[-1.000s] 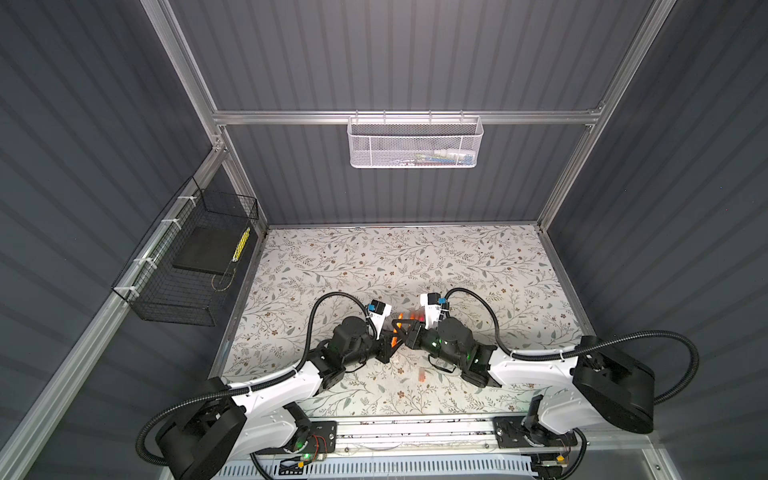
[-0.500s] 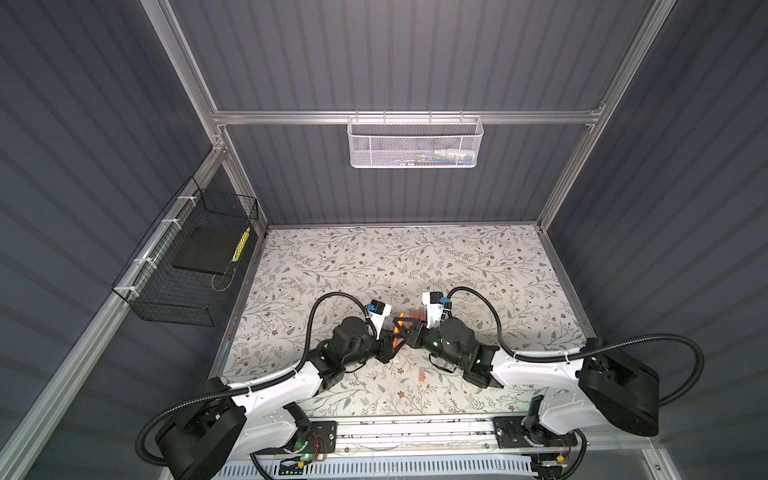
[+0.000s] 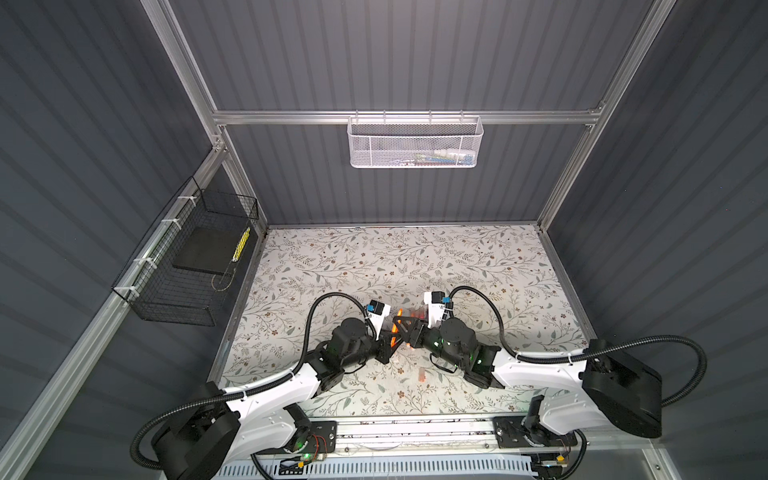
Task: Insert the pens into the pen caps
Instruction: 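Move the right gripper back over the pale pink cap nearer the robot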
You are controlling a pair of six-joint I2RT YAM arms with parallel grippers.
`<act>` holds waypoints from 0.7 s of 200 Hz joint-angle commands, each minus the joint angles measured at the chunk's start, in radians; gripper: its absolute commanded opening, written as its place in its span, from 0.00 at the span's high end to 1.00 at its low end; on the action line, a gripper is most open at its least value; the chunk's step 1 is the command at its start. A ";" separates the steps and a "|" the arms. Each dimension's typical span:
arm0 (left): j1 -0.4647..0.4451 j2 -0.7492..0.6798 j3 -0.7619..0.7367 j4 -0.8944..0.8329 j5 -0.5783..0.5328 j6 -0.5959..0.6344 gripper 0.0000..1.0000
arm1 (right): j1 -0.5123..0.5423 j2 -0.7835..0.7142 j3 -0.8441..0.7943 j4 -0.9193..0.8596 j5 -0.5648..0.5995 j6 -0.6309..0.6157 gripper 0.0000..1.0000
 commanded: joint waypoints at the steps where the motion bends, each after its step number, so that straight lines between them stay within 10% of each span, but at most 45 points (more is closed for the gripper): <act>1: 0.013 -0.035 0.007 -0.105 -0.158 -0.027 1.00 | 0.000 -0.080 -0.034 -0.075 0.064 -0.039 0.46; 46: 0.224 0.001 -0.009 -0.175 -0.091 -0.113 1.00 | 0.002 -0.313 -0.045 -0.487 0.145 -0.083 0.38; 140: 0.227 -0.078 -0.022 -0.226 -0.126 -0.092 1.00 | 0.096 -0.271 0.022 -0.919 0.149 -0.093 0.43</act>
